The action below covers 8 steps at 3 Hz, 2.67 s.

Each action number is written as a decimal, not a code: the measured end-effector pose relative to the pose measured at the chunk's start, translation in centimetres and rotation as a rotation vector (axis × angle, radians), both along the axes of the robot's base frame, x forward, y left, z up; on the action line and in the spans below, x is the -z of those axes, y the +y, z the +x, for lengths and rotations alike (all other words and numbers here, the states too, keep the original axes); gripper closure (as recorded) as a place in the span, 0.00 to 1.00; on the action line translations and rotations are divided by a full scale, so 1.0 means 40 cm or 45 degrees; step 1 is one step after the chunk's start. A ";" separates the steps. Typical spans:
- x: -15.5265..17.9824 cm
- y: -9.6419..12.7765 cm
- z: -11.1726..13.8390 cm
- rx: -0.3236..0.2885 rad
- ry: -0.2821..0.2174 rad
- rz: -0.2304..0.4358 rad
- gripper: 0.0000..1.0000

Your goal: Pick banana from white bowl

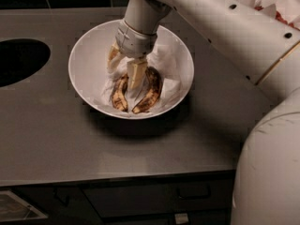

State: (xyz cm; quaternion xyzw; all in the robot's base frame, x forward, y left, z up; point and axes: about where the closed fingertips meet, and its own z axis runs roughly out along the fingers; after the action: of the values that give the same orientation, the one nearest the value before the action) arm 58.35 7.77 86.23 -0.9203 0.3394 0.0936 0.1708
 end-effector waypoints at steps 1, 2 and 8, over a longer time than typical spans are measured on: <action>0.005 -0.001 0.001 -0.001 0.005 -0.003 0.41; 0.007 -0.002 0.001 0.000 0.007 -0.002 0.60; -0.185 0.023 -0.058 0.072 -0.213 -0.083 1.00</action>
Offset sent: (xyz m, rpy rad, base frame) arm -0.0009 -0.0088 -0.0051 -0.0023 0.0174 -0.0041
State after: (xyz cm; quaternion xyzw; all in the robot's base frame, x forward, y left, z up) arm 56.02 8.69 93.64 -0.9199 0.3527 0.0003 0.1712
